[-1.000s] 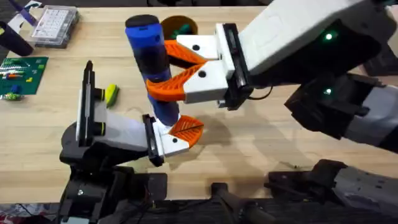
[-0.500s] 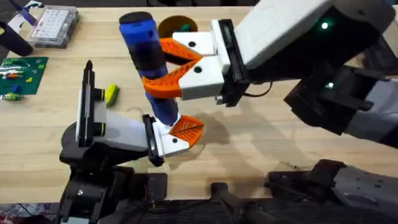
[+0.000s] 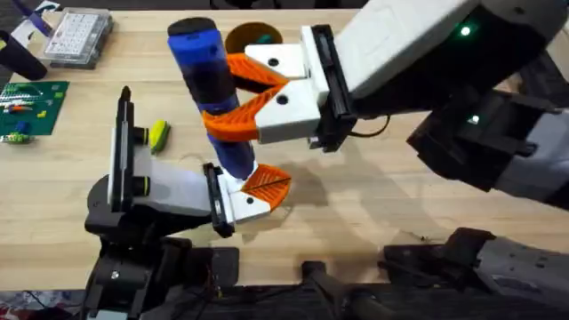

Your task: Pick up the gripper from the table and insert it into the empty holder that is missing its gripper. Then pick up a screw, insert it into the mounting hole, and use the screwdriver to tighten it. Finally, clean up the table by picking up the vegetable and placing it into the bucket.

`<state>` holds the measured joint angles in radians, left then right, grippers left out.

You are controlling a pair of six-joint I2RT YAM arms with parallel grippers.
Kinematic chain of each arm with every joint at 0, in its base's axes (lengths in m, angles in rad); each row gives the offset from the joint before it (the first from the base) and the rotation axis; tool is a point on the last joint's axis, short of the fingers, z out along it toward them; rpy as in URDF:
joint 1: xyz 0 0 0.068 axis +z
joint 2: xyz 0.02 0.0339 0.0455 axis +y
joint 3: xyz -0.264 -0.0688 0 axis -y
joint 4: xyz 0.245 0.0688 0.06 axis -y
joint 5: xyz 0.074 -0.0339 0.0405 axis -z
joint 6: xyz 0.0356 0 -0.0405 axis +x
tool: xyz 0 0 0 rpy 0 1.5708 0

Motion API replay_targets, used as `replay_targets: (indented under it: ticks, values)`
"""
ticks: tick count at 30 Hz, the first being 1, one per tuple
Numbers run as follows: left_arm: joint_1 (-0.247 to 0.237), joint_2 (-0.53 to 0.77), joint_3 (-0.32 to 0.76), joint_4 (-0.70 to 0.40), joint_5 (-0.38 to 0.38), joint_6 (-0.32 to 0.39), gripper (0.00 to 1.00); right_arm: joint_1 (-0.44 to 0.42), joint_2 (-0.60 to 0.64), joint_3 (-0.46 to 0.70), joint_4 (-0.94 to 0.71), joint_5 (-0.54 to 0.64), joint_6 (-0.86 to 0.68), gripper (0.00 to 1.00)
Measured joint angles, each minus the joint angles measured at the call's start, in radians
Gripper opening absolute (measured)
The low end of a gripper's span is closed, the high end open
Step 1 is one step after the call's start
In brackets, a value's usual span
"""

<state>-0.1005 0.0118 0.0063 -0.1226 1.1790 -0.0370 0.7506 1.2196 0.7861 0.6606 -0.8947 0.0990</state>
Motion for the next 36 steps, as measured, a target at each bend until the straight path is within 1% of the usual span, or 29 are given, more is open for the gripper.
replay_targets:
  ticks: [20, 36]
  values:
    - [0.000, 0.000, 0.000, 0.001, -0.002, 0.011, 0.016, 0.000, 0.000, 0.033, -0.014, -0.042, -0.021, 0.027]
    - [0.000, 0.000, 0.000, 0.001, -0.002, 0.011, 0.016, 0.000, 0.000, 0.042, -0.021, -0.045, -0.029, 0.027]
